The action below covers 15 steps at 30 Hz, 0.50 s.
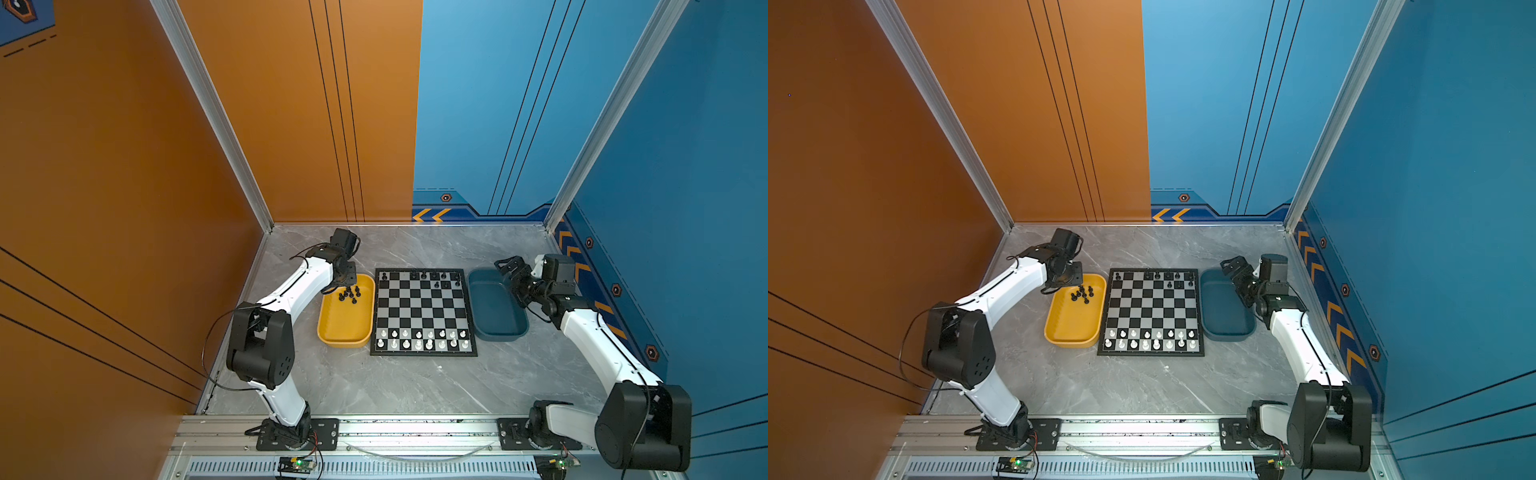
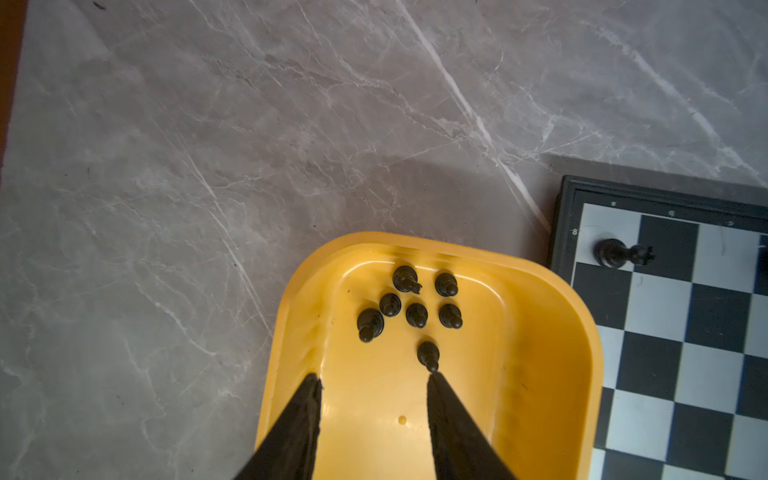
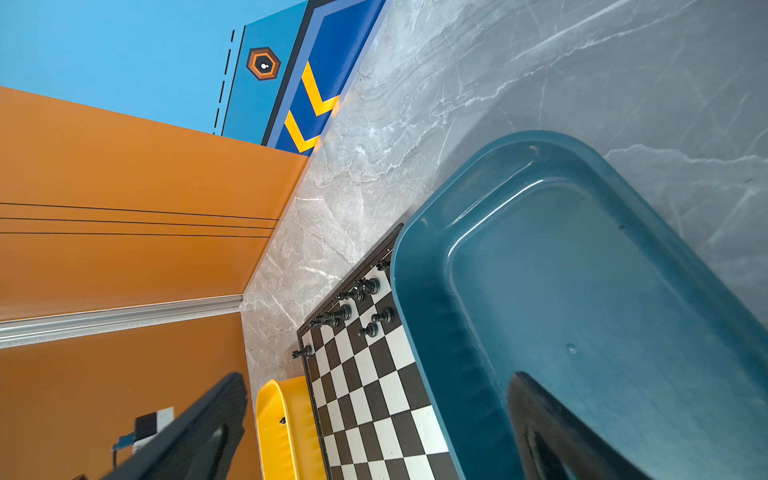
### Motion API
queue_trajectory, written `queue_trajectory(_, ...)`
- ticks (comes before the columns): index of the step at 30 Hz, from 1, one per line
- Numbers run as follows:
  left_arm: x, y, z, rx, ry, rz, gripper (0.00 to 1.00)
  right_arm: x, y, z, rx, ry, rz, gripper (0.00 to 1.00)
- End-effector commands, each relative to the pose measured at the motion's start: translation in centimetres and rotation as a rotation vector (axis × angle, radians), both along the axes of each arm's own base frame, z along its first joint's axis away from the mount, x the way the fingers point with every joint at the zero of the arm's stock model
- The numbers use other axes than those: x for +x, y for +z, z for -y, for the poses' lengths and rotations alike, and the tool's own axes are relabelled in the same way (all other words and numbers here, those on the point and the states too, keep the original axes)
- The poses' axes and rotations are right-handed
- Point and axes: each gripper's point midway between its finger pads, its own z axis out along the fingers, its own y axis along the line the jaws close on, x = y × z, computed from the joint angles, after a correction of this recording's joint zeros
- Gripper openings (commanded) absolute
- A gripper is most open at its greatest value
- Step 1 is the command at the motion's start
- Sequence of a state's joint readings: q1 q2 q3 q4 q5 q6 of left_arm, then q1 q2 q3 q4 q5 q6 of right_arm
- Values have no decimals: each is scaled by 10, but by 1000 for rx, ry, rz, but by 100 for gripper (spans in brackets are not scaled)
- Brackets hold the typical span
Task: Set up the chess pieces on the board
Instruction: 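Move the empty left gripper back over the yellow tray and lower it, then lower the left gripper into the yellow tray and close on a black piece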
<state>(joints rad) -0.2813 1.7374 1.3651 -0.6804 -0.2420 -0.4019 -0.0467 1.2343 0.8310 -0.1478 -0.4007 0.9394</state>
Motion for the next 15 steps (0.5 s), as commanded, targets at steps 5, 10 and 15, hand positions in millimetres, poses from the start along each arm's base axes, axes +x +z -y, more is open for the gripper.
queue_trajectory(5,20,-23,12,-47,-3,-38,44,-2,11,-2,-6,15,19,100)
queue_trajectory(10,27,-32,14,-38,-10,-52,43,-2,10,-1,-9,13,18,100)
queue_trajectory(15,33,-38,16,-41,-16,-64,42,-1,9,-1,-8,11,13,100)
